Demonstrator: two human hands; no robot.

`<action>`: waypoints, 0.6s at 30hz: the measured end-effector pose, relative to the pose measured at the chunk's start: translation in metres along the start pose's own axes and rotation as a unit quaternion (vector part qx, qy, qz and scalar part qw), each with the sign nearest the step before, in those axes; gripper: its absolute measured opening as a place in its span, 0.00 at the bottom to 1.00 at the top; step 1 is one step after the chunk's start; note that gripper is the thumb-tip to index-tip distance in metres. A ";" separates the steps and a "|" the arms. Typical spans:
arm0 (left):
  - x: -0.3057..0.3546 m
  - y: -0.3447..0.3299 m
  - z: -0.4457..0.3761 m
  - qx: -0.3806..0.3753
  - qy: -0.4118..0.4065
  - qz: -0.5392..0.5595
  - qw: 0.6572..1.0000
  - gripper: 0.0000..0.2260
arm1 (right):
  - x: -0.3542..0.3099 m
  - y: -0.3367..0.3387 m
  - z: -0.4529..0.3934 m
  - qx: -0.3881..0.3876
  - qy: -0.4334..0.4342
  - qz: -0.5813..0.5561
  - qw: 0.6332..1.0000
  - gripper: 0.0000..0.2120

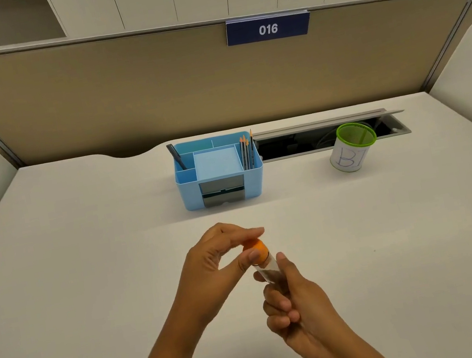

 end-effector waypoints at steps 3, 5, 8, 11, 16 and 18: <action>0.000 0.001 0.002 0.016 -0.002 0.013 1.000 0.12 | -0.011 0.005 -0.002 0.019 0.035 0.023 0.999 0.24; 0.004 0.001 0.007 0.056 -0.018 0.036 0.998 0.11 | -0.015 0.006 -0.004 0.025 0.049 0.010 0.998 0.24; 0.007 -0.004 0.016 0.110 -0.039 0.048 0.992 0.10 | -0.010 0.004 -0.006 0.023 0.032 -0.055 0.998 0.22; 0.010 -0.004 0.019 0.124 -0.059 0.052 0.989 0.15 | 0.001 -0.001 -0.004 0.005 -0.017 -0.111 0.994 0.21; 0.001 -0.009 0.013 0.085 -0.036 0.068 0.993 0.12 | 0.029 -0.013 0.002 -0.032 -0.146 -0.194 0.970 0.23; -0.003 -0.012 0.013 0.074 -0.029 0.068 0.994 0.13 | 0.036 -0.013 0.001 -0.040 -0.176 -0.222 0.958 0.28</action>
Point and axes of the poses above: each hand's wrist, its own z-axis away from the middle knuckle, its own y-axis out of the back of the hand, x = y × z, the point moved 10 cm from there along -z, towards the middle knuckle, and after that the axes turned 10 degrees about -z, right-handed, at the moved point
